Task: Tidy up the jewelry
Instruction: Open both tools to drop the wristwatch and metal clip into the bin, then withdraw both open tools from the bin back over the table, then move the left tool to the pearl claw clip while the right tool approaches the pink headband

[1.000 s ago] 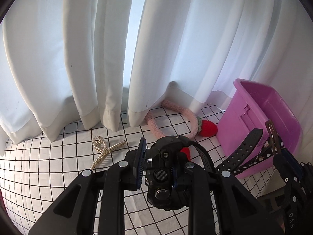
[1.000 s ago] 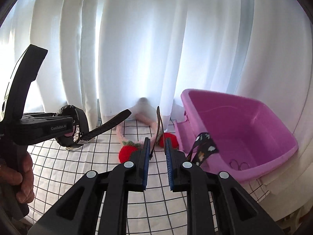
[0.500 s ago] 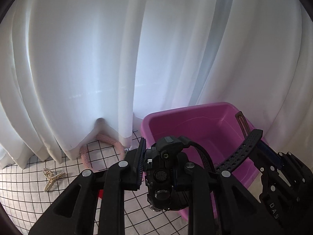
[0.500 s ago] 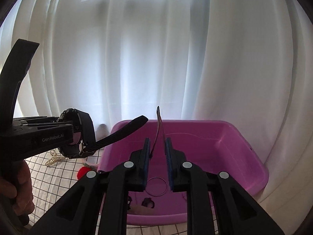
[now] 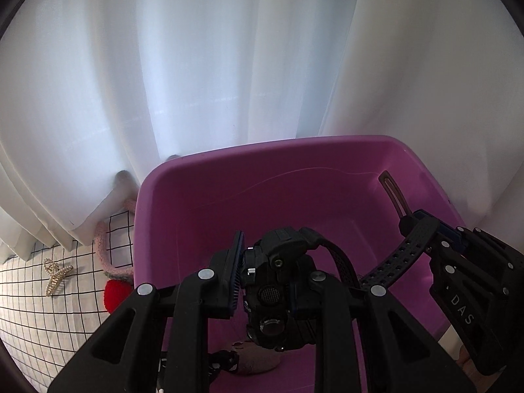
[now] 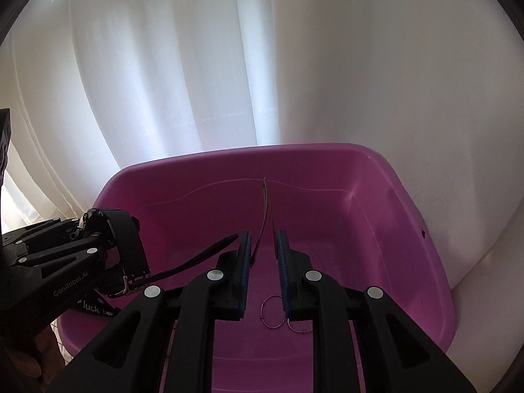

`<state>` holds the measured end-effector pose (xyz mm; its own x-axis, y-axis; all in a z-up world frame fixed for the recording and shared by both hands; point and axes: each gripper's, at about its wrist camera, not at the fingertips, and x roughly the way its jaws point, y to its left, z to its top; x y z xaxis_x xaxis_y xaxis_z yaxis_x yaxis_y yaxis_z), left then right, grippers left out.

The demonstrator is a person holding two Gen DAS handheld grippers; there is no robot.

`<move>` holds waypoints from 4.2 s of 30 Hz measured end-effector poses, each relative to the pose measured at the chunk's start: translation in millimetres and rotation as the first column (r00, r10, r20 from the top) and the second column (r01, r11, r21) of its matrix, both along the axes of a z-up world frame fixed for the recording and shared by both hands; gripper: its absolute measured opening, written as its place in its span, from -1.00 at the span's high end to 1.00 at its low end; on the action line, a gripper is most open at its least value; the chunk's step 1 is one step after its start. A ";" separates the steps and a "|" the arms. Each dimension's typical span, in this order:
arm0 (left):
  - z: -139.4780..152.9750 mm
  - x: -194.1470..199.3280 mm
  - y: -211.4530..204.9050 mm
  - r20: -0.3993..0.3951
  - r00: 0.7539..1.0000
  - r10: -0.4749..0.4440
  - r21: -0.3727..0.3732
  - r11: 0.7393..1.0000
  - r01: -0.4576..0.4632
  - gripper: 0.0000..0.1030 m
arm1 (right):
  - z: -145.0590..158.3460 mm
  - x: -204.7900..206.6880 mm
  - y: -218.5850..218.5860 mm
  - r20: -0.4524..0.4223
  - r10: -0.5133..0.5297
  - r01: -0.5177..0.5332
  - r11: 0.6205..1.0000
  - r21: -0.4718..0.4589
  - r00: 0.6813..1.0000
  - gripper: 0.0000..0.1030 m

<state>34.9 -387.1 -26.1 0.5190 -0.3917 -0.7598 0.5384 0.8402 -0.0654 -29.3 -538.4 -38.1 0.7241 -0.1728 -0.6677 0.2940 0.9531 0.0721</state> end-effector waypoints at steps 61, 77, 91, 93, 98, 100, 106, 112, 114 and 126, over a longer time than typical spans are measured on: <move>45.5 21.4 295.8 0.181 0.908 0.377 -0.090 0.926 -0.367 -0.88 | 40.8 26.2 170.3 0.277 0.186 -0.231 0.963 0.141 0.943 -0.54; -69.1 118.1 420.8 0.083 0.924 0.373 0.083 0.921 -0.380 -0.88 | -71.6 103.8 316.9 0.007 0.130 -0.130 0.983 0.131 0.992 -0.54; -143.5 167.4 388.9 0.029 0.970 0.242 0.114 0.963 -0.243 -0.88 | -163.8 152.4 296.5 -0.189 -0.062 0.087 0.988 0.128 0.980 -0.53; -148.2 170.5 382.8 0.031 0.973 0.227 0.114 0.967 -0.229 -0.88 | -172.7 158.7 294.2 -0.196 -0.071 0.099 0.986 0.138 0.978 -0.53; -158.3 177.6 372.2 0.036 0.977 0.208 0.131 0.969 -0.211 -0.88 | -190.3 173.4 289.8 -0.225 -0.094 0.127 0.982 0.138 0.970 -0.53; -161.4 180.3 369.6 0.038 0.977 0.211 0.139 0.967 -0.215 -0.88 | -195.2 178.0 288.1 -0.235 -0.106 0.138 0.982 0.126 0.966 -0.53; -172.2 192.1 360.9 0.018 0.975 0.220 0.153 0.963 -0.220 -0.88 | -204.5 188.6 283.3 -0.244 -0.139 0.165 0.983 0.087 0.960 -0.54; -183.2 202.0 355.5 -0.024 0.970 0.244 0.149 0.960 -0.238 -0.88 | -209.0 196.3 289.1 -0.250 -0.120 0.130 0.991 0.022 0.961 -0.66; -184.9 204.0 358.7 -0.038 0.967 0.253 0.137 0.960 -0.246 -0.88 | -209.4 197.5 290.5 -0.251 -0.116 0.122 0.993 0.009 0.961 -0.67; -186.8 210.8 355.9 -0.020 0.961 0.275 0.124 0.955 -0.271 -0.89 | -218.3 199.9 291.2 -0.192 -0.094 0.093 0.996 -0.014 0.977 -0.84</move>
<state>245.7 -31.1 -212.9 0.5647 -0.1445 -0.8125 0.2864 0.9577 0.0288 170.7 -247.2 -256.5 0.5628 -0.2373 -0.7918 0.3901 0.9208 0.0013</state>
